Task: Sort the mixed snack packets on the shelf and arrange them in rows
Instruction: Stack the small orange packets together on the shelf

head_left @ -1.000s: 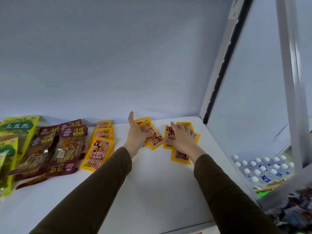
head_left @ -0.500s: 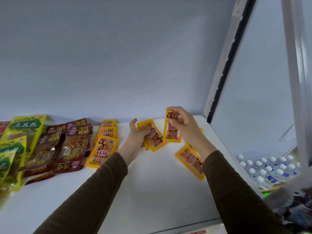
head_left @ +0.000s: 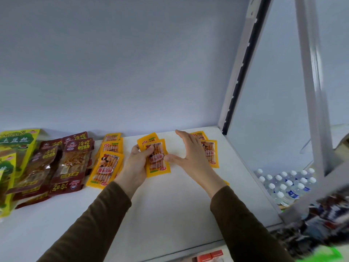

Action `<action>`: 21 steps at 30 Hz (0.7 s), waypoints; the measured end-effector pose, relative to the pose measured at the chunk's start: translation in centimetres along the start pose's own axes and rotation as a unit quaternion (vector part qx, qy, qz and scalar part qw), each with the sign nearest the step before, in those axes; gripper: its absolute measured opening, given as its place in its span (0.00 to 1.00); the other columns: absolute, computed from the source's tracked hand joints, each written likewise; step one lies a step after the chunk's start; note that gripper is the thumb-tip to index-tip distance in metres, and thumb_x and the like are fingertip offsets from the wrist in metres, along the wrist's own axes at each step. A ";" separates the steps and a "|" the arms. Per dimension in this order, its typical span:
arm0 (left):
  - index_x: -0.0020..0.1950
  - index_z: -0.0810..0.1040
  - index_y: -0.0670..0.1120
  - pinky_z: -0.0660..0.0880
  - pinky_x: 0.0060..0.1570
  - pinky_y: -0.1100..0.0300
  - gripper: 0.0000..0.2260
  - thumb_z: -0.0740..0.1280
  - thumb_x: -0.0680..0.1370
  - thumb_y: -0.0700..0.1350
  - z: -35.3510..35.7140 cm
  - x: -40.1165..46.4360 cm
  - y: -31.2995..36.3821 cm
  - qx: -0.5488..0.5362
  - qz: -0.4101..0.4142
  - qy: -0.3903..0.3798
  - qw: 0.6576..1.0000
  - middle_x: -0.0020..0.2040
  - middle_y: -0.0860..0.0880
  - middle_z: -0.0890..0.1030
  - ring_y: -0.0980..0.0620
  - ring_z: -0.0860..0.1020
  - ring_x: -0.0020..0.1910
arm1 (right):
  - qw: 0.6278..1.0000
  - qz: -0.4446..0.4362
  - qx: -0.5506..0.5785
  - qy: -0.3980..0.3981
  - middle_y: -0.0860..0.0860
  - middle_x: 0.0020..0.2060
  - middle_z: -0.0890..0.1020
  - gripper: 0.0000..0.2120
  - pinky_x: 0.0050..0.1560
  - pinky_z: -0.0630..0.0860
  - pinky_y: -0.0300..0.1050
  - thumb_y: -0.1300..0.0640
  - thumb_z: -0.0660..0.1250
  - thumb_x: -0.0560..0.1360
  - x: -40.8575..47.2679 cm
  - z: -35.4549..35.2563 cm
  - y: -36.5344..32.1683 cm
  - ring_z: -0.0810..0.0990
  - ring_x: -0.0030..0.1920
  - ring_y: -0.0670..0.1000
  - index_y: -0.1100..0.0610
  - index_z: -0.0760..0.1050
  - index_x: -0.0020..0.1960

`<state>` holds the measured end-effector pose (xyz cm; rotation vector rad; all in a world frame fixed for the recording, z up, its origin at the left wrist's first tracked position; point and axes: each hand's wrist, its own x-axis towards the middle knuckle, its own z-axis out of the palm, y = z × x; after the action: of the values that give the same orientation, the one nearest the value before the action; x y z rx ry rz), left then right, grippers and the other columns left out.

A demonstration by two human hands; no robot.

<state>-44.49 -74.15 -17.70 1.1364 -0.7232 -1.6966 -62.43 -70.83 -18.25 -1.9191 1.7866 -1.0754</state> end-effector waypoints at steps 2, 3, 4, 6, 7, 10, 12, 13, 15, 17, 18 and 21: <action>0.72 0.69 0.41 0.83 0.39 0.46 0.17 0.66 0.83 0.38 -0.6 -0.2 0.0 0.002 0.008 0.004 1.000 0.64 0.36 0.81 0.42 0.84 0.48 | 0.998 0.036 -0.054 -0.015 0.46 0.79 0.61 0.52 0.74 0.58 0.52 0.29 0.72 0.65 -1.2 -2.3 1.8 0.57 0.77 0.52 0.44 0.53 0.81; 0.70 0.71 0.42 0.83 0.38 0.47 0.15 0.66 0.83 0.39 -0.9 -0.4 0.0 0.001 0.012 0.002 1.000 0.64 0.36 0.81 0.43 0.85 0.47 | 0.993 0.067 -0.089 -0.041 0.46 0.81 0.55 0.57 0.75 0.55 0.55 0.27 0.72 0.62 -1.8 -3.4 2.9 0.53 0.79 0.52 0.41 0.46 0.81; 0.67 0.72 0.43 0.83 0.37 0.47 0.13 0.66 0.83 0.39 -1.1 -0.6 -0.1 0.002 0.016 0.001 1.000 0.63 0.37 0.82 0.43 0.86 0.46 | 0.983 0.105 -0.126 -0.077 0.46 0.82 0.49 0.61 0.77 0.52 0.59 0.25 0.72 0.60 -2.5 -4.4 3.9 0.48 0.80 0.53 0.39 0.39 0.80; 0.66 0.73 0.43 0.84 0.36 0.48 0.12 0.67 0.83 0.40 -1.1 -0.9 -0.2 0.008 0.020 -0.001 1.000 0.62 0.37 0.83 0.44 0.87 0.45 | 0.956 0.178 -0.178 -0.149 0.49 0.82 0.37 0.69 0.78 0.44 0.63 0.24 0.73 0.58 -3.4 -5.6 5.4 0.38 0.81 0.56 0.39 0.26 0.77; 0.68 0.72 0.42 0.84 0.36 0.48 0.14 0.67 0.83 0.40 -1.0 -1.0 -0.2 0.012 0.021 -0.003 1.000 0.61 0.37 0.83 0.43 0.87 0.46 | 0.947 0.203 -0.186 -0.167 0.51 0.81 0.35 0.71 0.78 0.42 0.64 0.24 0.73 0.58 -3.6 -5.7 6.0 0.37 0.81 0.58 0.41 0.23 0.76; 0.71 0.71 0.42 0.84 0.36 0.48 0.17 0.67 0.83 0.40 -0.2 -1.4 -0.4 0.016 0.018 -0.009 1.000 0.62 0.37 0.83 0.41 0.86 0.47 | 0.952 0.218 -0.162 -0.144 0.55 0.82 0.44 0.70 0.78 0.43 0.66 0.26 0.75 0.60 -3.0 -5.1 6.3 0.44 0.82 0.59 0.44 0.25 0.78; 0.71 0.71 0.42 0.83 0.35 0.48 0.16 0.67 0.83 0.40 0.2 -1.6 -0.6 0.016 0.016 -0.012 1.000 0.61 0.37 0.83 0.43 0.86 0.46 | 0.962 0.211 -0.139 -0.104 0.55 0.81 0.55 0.67 0.78 0.44 0.67 0.29 0.75 0.63 -2.2 -4.4 6.1 0.51 0.81 0.58 0.45 0.30 0.80; 0.70 0.71 0.42 0.83 0.35 0.49 0.16 0.67 0.83 0.40 0.2 -1.6 -0.6 0.018 0.015 -0.012 1.000 0.61 0.38 0.83 0.43 0.87 0.45 | 0.965 0.212 -0.133 -0.082 0.55 0.79 0.60 0.64 0.78 0.45 0.67 0.31 0.75 0.65 -1.8 -4.0 6.0 0.54 0.80 0.58 0.45 0.32 0.81; 0.69 0.72 0.43 0.83 0.35 0.50 0.15 0.67 0.83 0.41 0.1 -1.5 -0.7 0.024 0.015 -0.011 1.000 0.60 0.39 0.84 0.44 0.87 0.46 | 0.965 0.221 -0.136 -0.044 0.55 0.76 0.65 0.61 0.77 0.47 0.67 0.32 0.74 0.67 -1.0 -3.4 6.0 0.59 0.77 0.60 0.47 0.36 0.82; 0.69 0.73 0.44 0.83 0.36 0.49 0.15 0.67 0.83 0.41 -0.1 -1.5 -0.8 0.028 0.014 -0.008 0.999 0.59 0.40 0.85 0.43 0.87 0.48 | 0.963 0.225 -0.144 -0.033 0.56 0.75 0.66 0.59 0.77 0.51 0.65 0.33 0.74 0.68 -0.2 -2.9 6.0 0.60 0.75 0.62 0.48 0.38 0.82; 0.69 0.73 0.44 0.83 0.37 0.49 0.15 0.67 0.83 0.41 -0.2 -1.5 -0.9 0.029 0.014 -0.007 0.999 0.59 0.40 0.85 0.42 0.87 0.49 | 0.963 0.226 -0.144 -0.031 0.56 0.75 0.66 0.59 0.76 0.53 0.64 0.33 0.73 0.68 0.3 -2.7 6.0 0.61 0.75 0.62 0.50 0.39 0.82; 0.69 0.73 0.44 0.84 0.40 0.47 0.14 0.66 0.83 0.41 -0.4 -1.5 -1.0 0.031 0.015 -0.006 0.999 0.59 0.40 0.85 0.41 0.86 0.51 | 0.958 0.240 -0.152 -0.031 0.57 0.74 0.67 0.57 0.71 0.61 0.58 0.35 0.74 0.70 1.7 -2.5 5.9 0.62 0.73 0.63 0.53 0.42 0.83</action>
<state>-44.35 -72.40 -18.20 1.1534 -0.8027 -1.6671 -68.51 -72.87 -20.03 -1.5091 2.3208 -0.5947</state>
